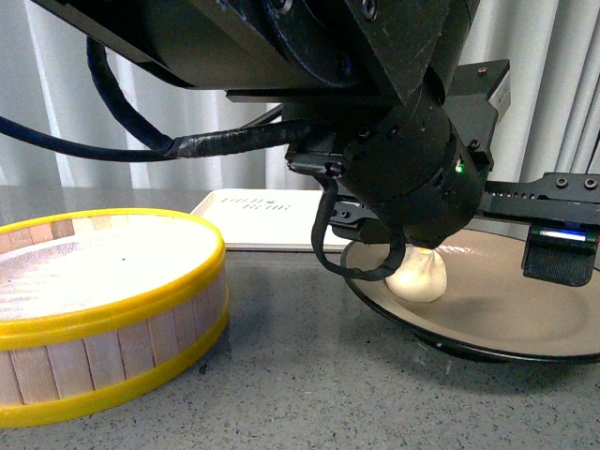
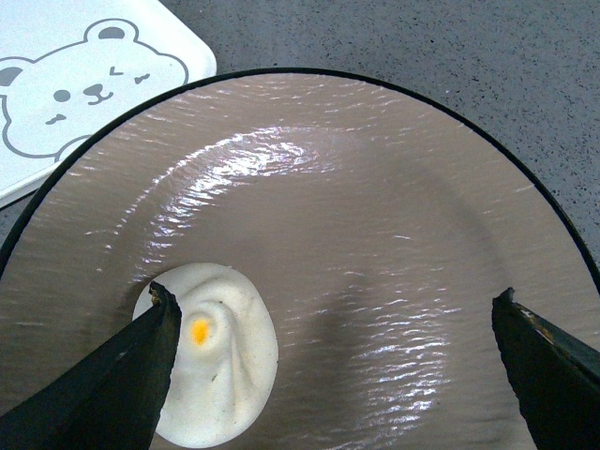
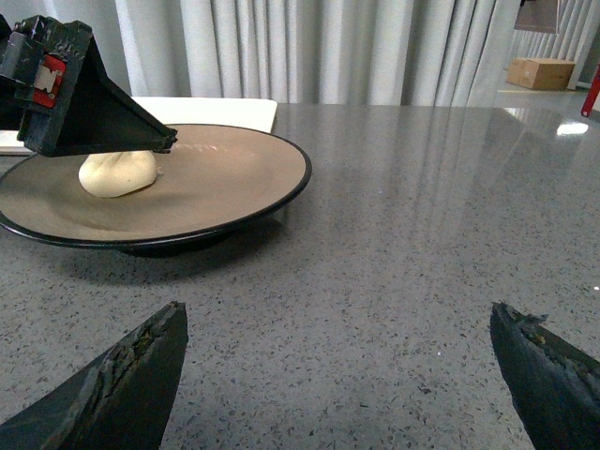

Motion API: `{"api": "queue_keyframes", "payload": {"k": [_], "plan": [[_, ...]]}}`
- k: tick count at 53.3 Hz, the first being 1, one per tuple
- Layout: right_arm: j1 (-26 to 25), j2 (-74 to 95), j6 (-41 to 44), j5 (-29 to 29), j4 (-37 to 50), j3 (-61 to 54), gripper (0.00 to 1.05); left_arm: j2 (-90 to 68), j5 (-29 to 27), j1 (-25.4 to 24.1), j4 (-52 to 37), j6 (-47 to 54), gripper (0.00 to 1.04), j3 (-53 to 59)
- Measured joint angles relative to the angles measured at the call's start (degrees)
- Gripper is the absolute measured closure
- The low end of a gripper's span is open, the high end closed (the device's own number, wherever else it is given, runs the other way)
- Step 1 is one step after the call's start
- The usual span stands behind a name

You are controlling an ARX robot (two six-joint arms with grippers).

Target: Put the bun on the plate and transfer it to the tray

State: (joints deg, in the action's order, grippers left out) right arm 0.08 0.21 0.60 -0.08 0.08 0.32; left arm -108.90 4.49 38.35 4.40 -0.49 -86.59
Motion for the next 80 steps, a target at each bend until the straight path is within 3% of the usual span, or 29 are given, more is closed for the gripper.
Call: {"api": "queue_keyframes", "payload": {"k": [19,26,36,45,50,54,60,66,70,80], "plan": [[0.0,0.0,0.0,0.0,0.0,0.0,0.08,4.0,-3.5,-4.4,-2.2,-2.8,0.07,1.1],[0.0,0.0,0.0,0.0,0.0,0.0,0.08,6.1,-8.3,-9.7,-1.9,-5.1,0.07,2.5],[0.0,0.0,0.0,0.0,0.0,0.0,0.08,11.2,-18.2,-24.2,-0.5,-7.5,0.07,9.1],[0.0,0.0,0.0,0.0,0.0,0.0,0.08,13.5,-18.9,-26.1,-1.0,-7.1,0.07,9.8],[0.0,0.0,0.0,0.1,0.0,0.0,0.08,17.5,-15.2,-26.2,-25.7,-2.3,0.27,23.1],[0.0,0.0,0.0,0.0,0.0,0.0,0.08,21.8,-14.1,-27.1,-37.2,-1.1,0.41,33.1],[0.0,0.0,0.0,0.0,0.0,0.0,0.08,27.2,-13.3,-29.4,-43.9,-0.6,0.59,42.9],[0.0,0.0,0.0,0.0,0.0,0.0,0.08,33.2,-11.5,-31.5,-48.2,-0.2,0.88,54.8],[0.0,0.0,0.0,0.0,0.0,0.0,0.08,36.0,-10.3,-31.9,-49.5,-0.1,1.01,59.3],[0.0,0.0,0.0,0.0,0.0,0.0,0.08,42.6,-9.2,-33.8,-51.2,0.2,1.01,67.6]]}}
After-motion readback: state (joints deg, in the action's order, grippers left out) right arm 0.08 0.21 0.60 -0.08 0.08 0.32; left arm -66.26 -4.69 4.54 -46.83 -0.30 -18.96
